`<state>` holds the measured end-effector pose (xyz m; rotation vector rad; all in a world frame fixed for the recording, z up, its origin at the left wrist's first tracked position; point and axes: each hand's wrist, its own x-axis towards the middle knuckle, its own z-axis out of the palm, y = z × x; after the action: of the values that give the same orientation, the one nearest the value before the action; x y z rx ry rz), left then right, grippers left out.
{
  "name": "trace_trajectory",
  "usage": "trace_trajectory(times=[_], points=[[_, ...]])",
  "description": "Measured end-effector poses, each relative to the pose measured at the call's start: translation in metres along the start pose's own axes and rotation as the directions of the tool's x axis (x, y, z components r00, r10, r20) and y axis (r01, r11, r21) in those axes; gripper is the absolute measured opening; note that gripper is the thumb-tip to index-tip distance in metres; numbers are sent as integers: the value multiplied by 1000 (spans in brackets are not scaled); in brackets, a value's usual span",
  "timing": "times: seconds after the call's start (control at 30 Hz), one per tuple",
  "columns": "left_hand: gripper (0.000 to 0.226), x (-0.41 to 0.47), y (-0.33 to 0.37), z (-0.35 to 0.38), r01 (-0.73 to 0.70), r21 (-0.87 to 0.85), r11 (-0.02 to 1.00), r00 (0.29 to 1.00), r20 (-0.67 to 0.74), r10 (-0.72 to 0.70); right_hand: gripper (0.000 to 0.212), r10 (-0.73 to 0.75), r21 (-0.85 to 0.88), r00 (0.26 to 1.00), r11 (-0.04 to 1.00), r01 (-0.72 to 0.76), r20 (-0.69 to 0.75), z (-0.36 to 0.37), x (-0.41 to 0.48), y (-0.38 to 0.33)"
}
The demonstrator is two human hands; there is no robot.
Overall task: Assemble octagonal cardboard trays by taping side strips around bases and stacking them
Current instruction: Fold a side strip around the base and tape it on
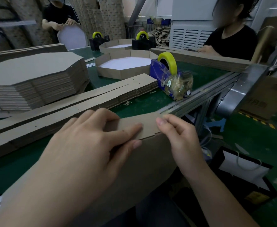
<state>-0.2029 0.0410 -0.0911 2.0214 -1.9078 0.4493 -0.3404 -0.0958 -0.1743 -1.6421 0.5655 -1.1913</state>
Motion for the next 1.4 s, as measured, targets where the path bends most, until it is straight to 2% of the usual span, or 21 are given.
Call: trace_trajectory(times=[0.2,0.37,0.4,0.47,0.57,0.63,0.7,0.77,0.83,0.93,1.07,1.2,1.27,1.33,1.4], points=[[36,-1,-1,3,46,-62,997,999,-16,-47,76,-40,-61,998,997,38,-39,6,6,6],[37,0,-3,9,54,-49,997,997,-46,-57,76,-1,-100,1000,995,-1,-26,11,10,6],[38,1,-5,9,54,-51,997,997,-49,-57,73,34,-107,999,994,-38,-34,9,13,5],[39,1,-9,11,60,-62,996,997,-48,-63,54,73,-94,990,992,-84,-122,-4,28,4],[39,2,-14,12,63,-85,994,997,-44,-67,25,45,-178,960,979,-97,-275,-37,77,4],[39,4,-14,14,60,-82,995,997,-34,-63,13,10,-300,933,946,-126,-360,-61,122,11],[40,5,-12,13,59,-73,996,998,-20,-61,11,13,-425,912,882,-204,-410,-82,166,20],[41,5,-10,12,58,-60,996,998,-11,-59,22,107,-534,906,778,-333,-409,-98,199,31],[41,5,-8,11,57,-46,997,998,-12,-57,34,260,-590,903,689,-421,-341,-105,217,38],[41,5,-8,11,60,-45,997,998,-10,-60,34,432,-566,863,655,-500,-263,-107,225,37],[40,4,-8,11,57,-43,997,998,-12,-58,27,492,-592,824,587,-553,-283,-103,234,28],[41,4,-7,11,61,-56,997,998,-19,-62,11,646,-412,710,587,-697,-280,-102,240,22],[41,3,-8,11,59,-60,996,998,-27,-60,12,683,-314,675,599,-736,-278,-101,240,20],[41,2,-7,11,56,-59,997,998,-27,-58,16,686,-207,668,637,-743,-288,-100,241,19],[42,3,-7,11,56,-57,997,998,-30,-58,22,665,-135,691,686,-715,-285,-100,242,17]])
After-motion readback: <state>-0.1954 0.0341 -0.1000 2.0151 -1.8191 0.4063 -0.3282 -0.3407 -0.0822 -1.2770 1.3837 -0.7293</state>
